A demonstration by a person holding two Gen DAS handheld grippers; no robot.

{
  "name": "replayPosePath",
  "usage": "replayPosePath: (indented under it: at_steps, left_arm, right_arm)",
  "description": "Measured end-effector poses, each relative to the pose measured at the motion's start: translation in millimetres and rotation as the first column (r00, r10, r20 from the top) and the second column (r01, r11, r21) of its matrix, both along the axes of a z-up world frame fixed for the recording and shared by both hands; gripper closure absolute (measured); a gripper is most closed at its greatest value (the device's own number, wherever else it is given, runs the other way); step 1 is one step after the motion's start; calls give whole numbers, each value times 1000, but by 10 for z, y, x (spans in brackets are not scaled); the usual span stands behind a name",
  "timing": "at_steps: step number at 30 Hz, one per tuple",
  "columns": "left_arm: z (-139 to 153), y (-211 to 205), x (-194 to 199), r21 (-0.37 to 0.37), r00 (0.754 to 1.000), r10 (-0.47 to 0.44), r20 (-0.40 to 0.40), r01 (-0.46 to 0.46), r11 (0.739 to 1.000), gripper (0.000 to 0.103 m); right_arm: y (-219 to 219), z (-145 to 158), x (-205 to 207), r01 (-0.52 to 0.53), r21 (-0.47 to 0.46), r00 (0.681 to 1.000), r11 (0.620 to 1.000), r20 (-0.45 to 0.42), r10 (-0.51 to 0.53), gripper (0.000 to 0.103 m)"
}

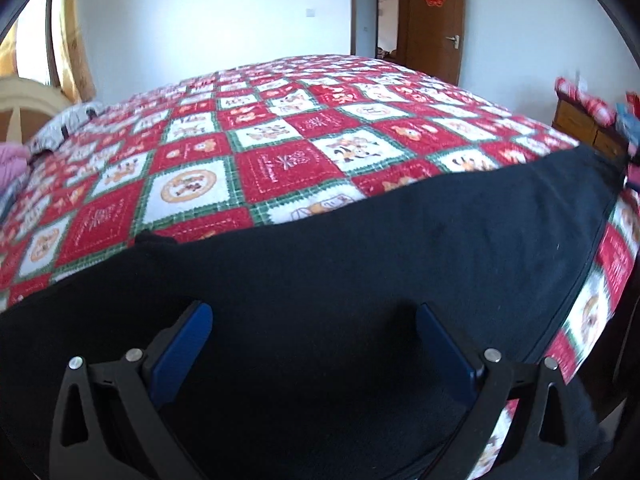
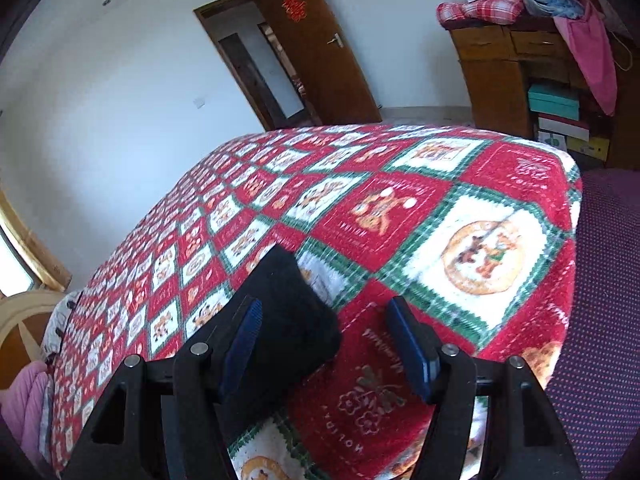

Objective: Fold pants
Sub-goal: 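Close the right gripper on the end of the black pants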

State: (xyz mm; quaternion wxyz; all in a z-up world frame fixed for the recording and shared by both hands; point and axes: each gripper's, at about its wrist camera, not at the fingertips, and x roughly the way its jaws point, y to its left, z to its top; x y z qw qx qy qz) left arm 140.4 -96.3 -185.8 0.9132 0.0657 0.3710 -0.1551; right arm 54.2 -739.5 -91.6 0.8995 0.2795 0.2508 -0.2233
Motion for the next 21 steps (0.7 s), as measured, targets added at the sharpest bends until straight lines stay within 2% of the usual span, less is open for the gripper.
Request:
replayPosePath:
  at_steps: [4,9,12,19,21]
  left_arm:
    - [10,41,-1,-28,1000,8,1,-8,1000,0]
    - [-10,38,-28,-25,1000,7,8,-7,1000,0]
    - [-14,38,-37,-27,1000,7,6,-7,1000,0]
    - [-23,48,-58,-29,1000,11,19,-10,1000,0]
    - [-21,51,-62,-29,1000,14,20,-13,999,0]
  right_arm:
    - [-188,-35,-73,8,95,999,995,42,-12,37]
    - [-270,-69,-117,-21,200,995,980,103,0,37]
    - [-242,-80,-94,-37,215,994,976,107,14,37]
    - [-128,-68,-26,-65,258,997,964,54,53,37]
    - [-110,-85,2,-90,282,995,955,62,75,44]
